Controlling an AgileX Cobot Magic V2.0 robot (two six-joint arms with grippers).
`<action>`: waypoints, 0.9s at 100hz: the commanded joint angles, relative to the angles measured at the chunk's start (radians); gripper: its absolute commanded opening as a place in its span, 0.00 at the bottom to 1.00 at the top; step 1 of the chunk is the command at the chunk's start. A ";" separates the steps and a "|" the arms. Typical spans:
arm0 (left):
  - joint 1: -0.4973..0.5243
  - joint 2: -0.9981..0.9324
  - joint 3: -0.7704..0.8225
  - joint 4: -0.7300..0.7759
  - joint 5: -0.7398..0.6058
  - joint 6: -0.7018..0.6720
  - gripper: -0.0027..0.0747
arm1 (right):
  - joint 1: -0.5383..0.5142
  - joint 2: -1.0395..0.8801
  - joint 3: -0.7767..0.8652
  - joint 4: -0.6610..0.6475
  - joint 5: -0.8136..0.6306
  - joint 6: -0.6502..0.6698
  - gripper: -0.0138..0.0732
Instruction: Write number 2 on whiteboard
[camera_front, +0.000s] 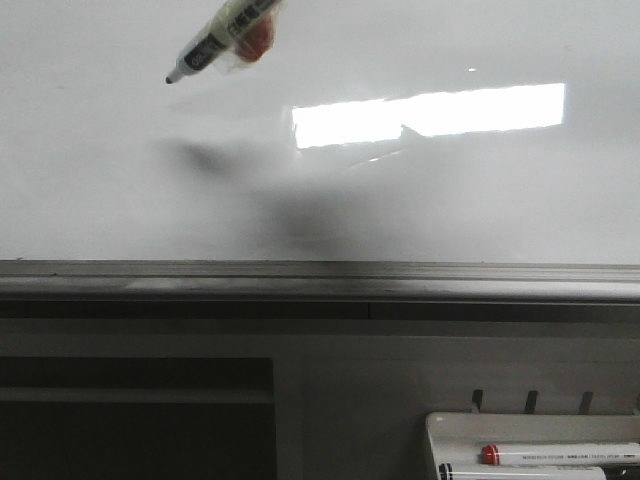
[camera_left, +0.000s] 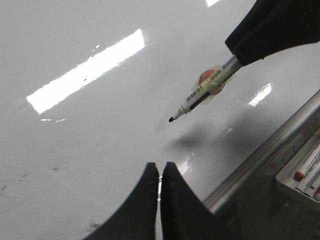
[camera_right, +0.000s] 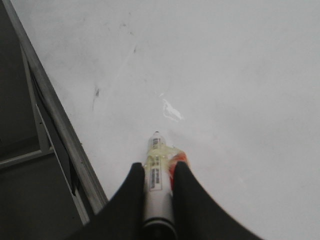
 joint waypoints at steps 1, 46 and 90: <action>-0.003 0.006 -0.033 0.019 -0.061 -0.019 0.01 | -0.006 -0.005 -0.040 0.003 -0.107 -0.001 0.07; -0.003 0.006 -0.033 0.019 -0.063 -0.019 0.01 | -0.137 0.006 -0.041 0.015 -0.066 -0.001 0.07; -0.003 0.006 -0.033 0.019 -0.063 -0.019 0.01 | -0.193 -0.083 0.029 0.017 -0.049 -0.001 0.08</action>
